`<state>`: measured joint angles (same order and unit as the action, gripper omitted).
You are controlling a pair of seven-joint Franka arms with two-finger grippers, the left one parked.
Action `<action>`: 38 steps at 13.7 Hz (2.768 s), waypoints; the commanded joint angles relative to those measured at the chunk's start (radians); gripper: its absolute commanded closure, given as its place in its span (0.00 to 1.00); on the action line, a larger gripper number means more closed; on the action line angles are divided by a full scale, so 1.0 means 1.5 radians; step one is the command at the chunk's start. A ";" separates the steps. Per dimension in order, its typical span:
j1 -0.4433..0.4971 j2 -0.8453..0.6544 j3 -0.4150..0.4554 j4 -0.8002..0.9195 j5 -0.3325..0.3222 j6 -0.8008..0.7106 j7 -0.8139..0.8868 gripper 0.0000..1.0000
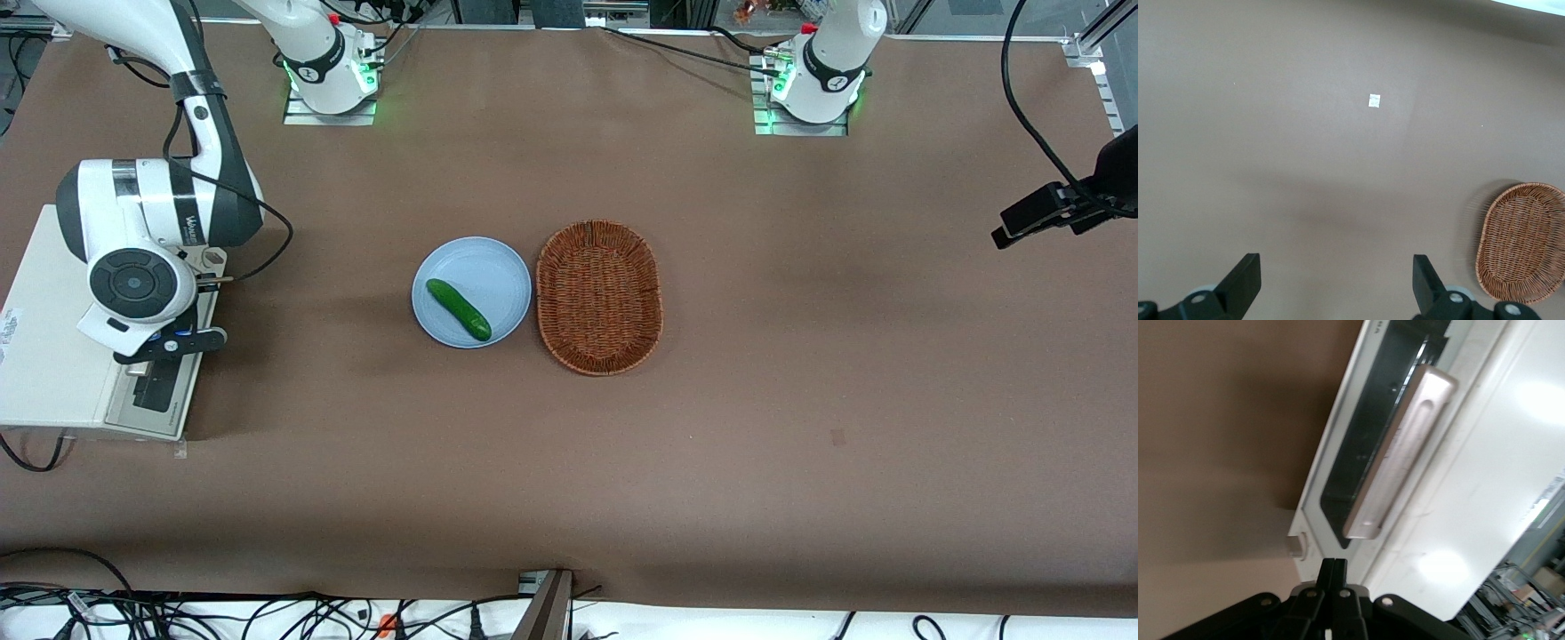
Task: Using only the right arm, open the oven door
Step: 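Move the right gripper over the toaster oven door handle, then close the right gripper on the silver door handle, then pull the handle outward and down with the right gripper, swinging the door open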
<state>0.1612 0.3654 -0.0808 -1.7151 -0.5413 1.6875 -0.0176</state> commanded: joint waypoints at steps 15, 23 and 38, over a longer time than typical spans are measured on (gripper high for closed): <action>-0.022 0.054 -0.006 0.013 -0.098 0.060 -0.005 1.00; -0.022 0.083 -0.006 0.022 -0.092 0.090 0.007 1.00; -0.011 0.149 0.003 0.031 -0.038 0.163 0.054 1.00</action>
<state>0.1757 0.4754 -0.0681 -1.6883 -0.6114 1.7940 0.0431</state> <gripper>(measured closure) 0.991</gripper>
